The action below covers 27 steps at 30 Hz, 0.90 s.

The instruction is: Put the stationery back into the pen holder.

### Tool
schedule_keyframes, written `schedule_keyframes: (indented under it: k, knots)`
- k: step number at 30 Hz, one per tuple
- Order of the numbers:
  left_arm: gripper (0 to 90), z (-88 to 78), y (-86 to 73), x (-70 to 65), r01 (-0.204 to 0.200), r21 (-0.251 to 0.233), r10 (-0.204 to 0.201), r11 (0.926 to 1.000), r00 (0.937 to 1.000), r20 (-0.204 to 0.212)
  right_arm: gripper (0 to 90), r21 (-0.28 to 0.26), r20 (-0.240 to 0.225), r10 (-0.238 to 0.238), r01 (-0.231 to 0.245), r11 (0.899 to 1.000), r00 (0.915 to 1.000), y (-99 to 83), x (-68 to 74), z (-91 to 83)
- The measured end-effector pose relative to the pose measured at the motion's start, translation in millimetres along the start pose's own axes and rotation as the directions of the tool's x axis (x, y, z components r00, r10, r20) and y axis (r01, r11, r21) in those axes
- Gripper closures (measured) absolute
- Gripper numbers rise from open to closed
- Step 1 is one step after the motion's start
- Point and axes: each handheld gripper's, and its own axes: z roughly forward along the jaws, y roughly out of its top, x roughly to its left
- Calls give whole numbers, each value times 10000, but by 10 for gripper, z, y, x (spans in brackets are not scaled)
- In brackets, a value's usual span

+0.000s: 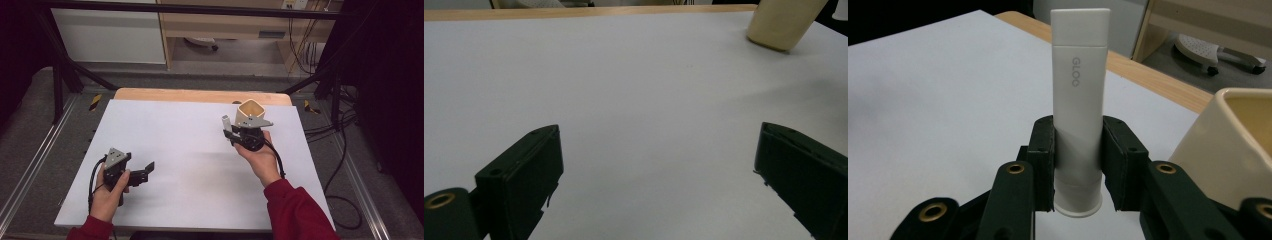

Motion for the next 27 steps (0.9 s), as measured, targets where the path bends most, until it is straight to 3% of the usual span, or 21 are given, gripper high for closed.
schedule_keyframes:
  k: [9,27]
  knots:
    - [52,-1,0,15,67,-1,-67,10000,10000,-11,681,-696,127,791,-780,9945,9968,139,-150,-8]
    - [54,-5,-3,47,123,-29,-124,9999,9999,-31,681,-1527,303,1441,-1379,9786,9891,283,-335,-1]
